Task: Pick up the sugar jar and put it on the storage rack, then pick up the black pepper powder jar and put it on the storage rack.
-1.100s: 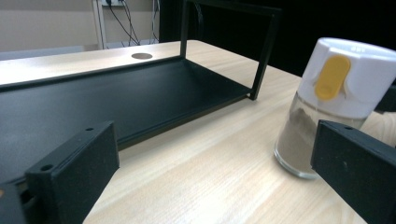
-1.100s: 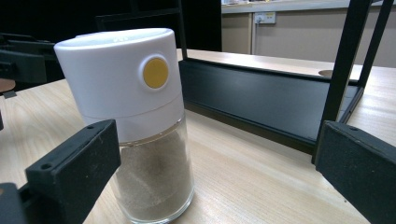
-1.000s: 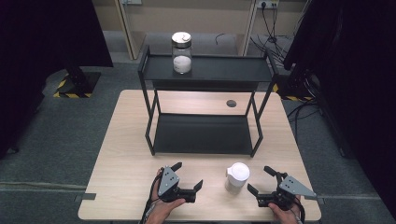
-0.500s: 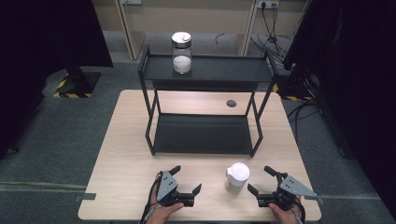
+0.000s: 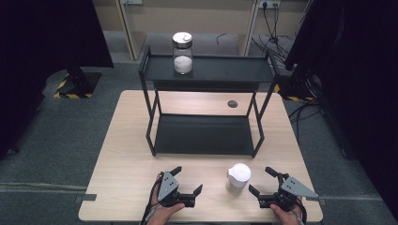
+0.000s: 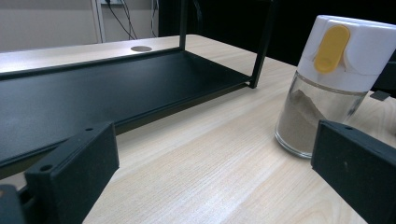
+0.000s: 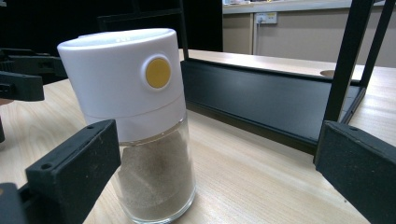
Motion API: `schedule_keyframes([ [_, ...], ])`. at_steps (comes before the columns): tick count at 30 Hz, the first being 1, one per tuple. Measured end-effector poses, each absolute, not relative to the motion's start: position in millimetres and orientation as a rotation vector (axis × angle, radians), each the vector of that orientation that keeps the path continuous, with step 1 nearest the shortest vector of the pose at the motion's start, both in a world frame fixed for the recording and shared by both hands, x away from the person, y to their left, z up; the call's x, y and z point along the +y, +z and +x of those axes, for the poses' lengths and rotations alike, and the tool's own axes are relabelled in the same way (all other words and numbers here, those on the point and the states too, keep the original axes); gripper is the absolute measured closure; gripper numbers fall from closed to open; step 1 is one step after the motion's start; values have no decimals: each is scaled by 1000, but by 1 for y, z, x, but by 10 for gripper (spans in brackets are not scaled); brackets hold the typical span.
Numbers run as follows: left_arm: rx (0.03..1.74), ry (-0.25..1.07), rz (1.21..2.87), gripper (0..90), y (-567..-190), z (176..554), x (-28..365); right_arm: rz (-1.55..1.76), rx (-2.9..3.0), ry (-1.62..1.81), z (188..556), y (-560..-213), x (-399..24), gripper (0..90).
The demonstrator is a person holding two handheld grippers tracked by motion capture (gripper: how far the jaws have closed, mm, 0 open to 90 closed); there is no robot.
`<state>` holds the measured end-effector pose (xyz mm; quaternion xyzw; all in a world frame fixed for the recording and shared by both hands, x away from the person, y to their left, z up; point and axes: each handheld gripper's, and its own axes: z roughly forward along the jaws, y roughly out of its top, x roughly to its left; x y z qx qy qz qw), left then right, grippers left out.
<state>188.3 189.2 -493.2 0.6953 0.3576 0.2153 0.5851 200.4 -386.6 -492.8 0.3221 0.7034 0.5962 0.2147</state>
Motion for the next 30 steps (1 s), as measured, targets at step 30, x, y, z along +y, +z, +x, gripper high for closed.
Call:
schedule_keyframes([
  [30,835,514,1616,3,-493,187,189,854,1978,1660,202,-491,-386,5],
])
